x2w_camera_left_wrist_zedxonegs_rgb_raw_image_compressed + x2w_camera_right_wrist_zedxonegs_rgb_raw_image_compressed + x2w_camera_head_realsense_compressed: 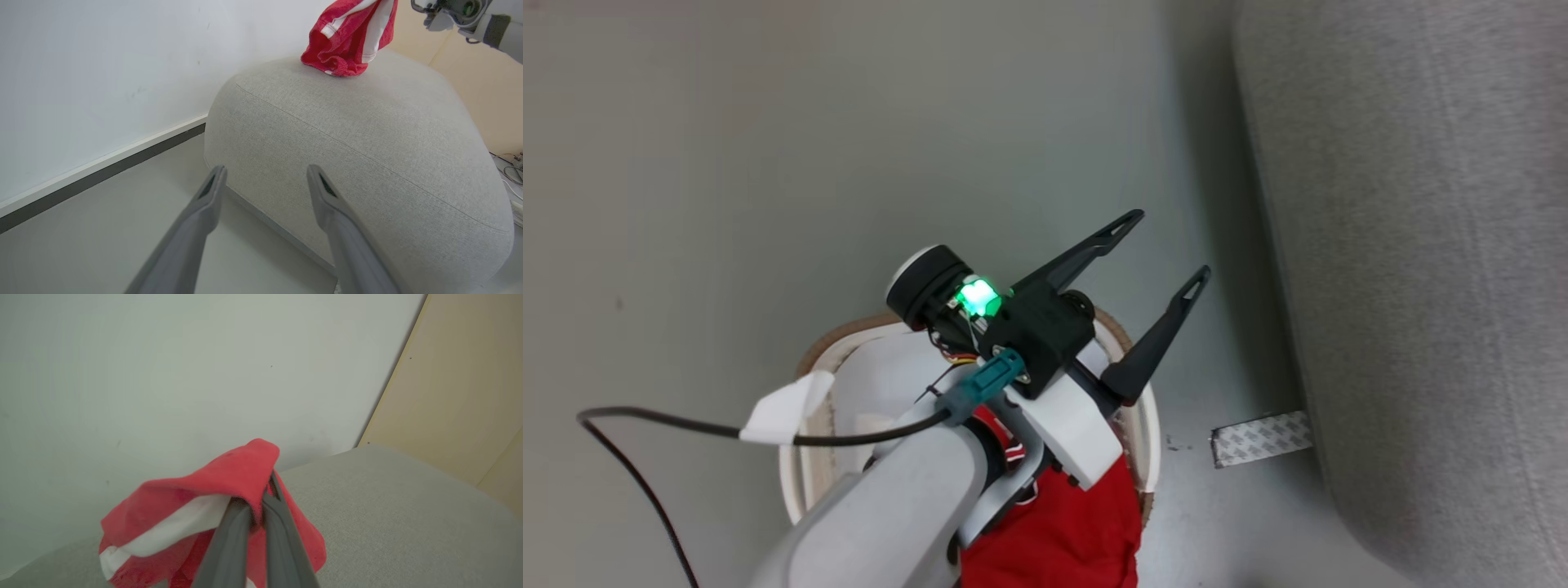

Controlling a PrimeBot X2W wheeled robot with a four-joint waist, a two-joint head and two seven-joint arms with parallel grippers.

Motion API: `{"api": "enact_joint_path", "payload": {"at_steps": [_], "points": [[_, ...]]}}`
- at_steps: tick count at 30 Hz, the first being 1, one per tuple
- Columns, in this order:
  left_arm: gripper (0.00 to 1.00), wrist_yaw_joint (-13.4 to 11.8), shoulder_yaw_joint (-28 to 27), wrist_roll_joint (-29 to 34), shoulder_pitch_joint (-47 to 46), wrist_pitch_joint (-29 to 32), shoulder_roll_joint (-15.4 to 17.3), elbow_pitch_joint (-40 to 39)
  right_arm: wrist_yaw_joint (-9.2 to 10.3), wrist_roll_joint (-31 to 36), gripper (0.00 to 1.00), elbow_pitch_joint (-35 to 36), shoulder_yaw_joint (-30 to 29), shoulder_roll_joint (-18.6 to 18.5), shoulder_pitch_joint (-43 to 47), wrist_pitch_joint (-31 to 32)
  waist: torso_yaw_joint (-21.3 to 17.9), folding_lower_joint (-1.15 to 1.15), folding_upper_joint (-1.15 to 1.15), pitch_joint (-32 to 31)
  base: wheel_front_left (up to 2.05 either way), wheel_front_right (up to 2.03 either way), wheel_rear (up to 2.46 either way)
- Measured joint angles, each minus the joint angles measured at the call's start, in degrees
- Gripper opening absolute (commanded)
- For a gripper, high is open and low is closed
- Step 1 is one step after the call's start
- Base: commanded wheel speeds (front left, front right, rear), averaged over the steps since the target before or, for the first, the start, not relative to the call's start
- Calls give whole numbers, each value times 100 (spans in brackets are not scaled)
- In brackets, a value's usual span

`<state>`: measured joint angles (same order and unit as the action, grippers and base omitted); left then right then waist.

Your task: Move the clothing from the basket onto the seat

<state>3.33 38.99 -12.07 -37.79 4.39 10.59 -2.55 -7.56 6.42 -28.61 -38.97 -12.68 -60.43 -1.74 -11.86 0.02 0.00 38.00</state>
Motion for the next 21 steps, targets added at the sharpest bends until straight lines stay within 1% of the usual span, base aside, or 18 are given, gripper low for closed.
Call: {"api": "enact_joint_path", "payload": {"at_steps": [2, 3, 4, 5, 6, 7, 11, 13, 15, 17, 21], "points": [[100, -64, -30, -14, 31, -56, 1, 75, 0, 313, 0, -323, -311, 144, 204, -193, 115, 0, 0, 46, 0, 0, 0], [100, -89, -43, -30, 56, -99, -1, 109, 0, 456, 4, -479, -459, 242, 330, -304, 157, 0, 0, 48, 0, 0, 0], [100, -89, -42, -44, 85, -130, 1, 148, 0, 558, 4, -603, -577, 334, 442, -437, 178, 0, 0, 27, 0, 0, 0], [100, -101, -54, -51, 107, -156, 1, 177, 0, 580, 34, -715, -721, 424, 500, -612, 190, 0, 0, -8, 0, 0, 0], [100, -136, -74, -51, 122, -225, 5, 188, 0, 576, 59, -811, -893, 482, 514, -786, 198, -1, 0, -48, 0, 0, 0], [100, -165, -100, -48, 121, -270, 15, 219, 0, 578, 100, -882, -983, 492, 538, -884, 204, -1, 0, -90, 0, 0, 0], [100, -248, -199, -58, 154, -526, 31, 398, 0, 591, 100, -1003, -928, 594, 765, -1206, 220, -1, 0, -305, 0, 0, 0], [100, -302, -272, -137, 211, -677, 18, 470, 0, 350, 100, -918, -775, 660, 870, -1273, 230, -1, 0, -449, 0, 0, 0], [100, -392, -376, -227, 291, -891, 4, 561, 0, 177, 100, -760, -499, 699, 1109, -1301, 243, -1, 0, -616, 0, 0, 0], [100, -465, -475, -287, 419, -1072, 7, 658, 0, 31, 100, -480, -181, 733, 1442, -1304, 263, -2, 0, -797, 0, 0, 0], [100, -662, -688, -399, 775, -1426, 54, 909, 0, -256, 100, 405, 514, 802, 2154, -1322, 331, -2, 0, -1204, 0, 0, 0]]}}
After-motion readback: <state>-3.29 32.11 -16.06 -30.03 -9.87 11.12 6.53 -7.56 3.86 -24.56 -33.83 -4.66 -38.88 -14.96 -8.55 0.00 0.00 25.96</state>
